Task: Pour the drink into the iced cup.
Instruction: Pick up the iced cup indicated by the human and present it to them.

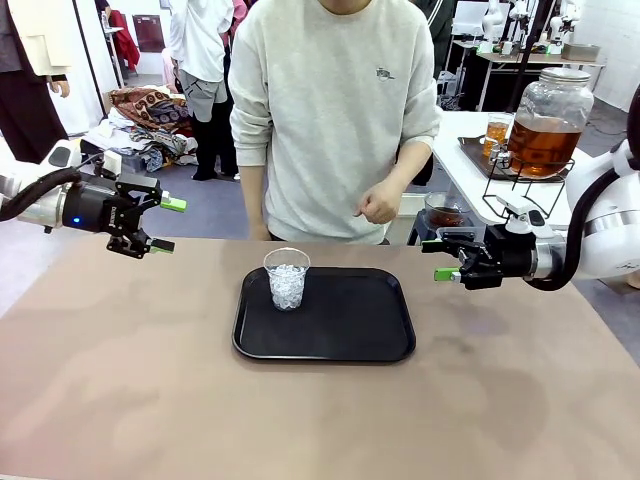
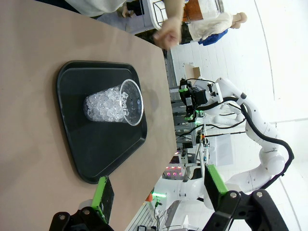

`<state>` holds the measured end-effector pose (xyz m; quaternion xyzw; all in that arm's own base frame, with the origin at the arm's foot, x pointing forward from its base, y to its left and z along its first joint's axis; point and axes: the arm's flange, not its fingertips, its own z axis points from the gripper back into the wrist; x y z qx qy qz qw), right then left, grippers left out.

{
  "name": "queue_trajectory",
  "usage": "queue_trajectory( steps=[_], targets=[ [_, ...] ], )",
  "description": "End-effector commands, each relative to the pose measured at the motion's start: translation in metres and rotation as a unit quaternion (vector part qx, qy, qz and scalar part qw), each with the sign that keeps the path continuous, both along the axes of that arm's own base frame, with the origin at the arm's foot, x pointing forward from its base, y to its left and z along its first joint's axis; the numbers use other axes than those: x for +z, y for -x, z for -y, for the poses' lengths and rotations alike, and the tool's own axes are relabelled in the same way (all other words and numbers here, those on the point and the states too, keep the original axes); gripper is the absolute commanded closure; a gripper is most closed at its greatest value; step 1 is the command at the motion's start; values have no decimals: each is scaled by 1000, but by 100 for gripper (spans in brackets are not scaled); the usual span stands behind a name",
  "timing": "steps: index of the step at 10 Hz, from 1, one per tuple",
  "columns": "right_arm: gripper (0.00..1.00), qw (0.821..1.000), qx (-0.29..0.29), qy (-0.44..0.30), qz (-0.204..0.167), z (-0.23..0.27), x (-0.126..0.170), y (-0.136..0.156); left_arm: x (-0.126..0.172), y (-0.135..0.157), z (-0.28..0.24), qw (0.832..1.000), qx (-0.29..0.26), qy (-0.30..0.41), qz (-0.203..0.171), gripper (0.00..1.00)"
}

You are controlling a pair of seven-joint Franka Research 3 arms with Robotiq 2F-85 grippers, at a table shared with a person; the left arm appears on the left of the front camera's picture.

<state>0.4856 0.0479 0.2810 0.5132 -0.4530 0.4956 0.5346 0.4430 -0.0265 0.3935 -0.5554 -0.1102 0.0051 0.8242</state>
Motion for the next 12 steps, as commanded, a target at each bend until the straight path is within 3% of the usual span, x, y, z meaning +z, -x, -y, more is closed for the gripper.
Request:
queue_trajectory(
  steps=[1, 12],
  targets=[
    [0, 1000, -2, 1, -1, -2, 3, -3, 0, 0, 0, 1000, 0, 0, 1, 0],
    [0, 1000, -2, 1, -1, -2, 3, -3, 0, 0, 0, 1000, 0, 0, 1, 0]
  ],
)
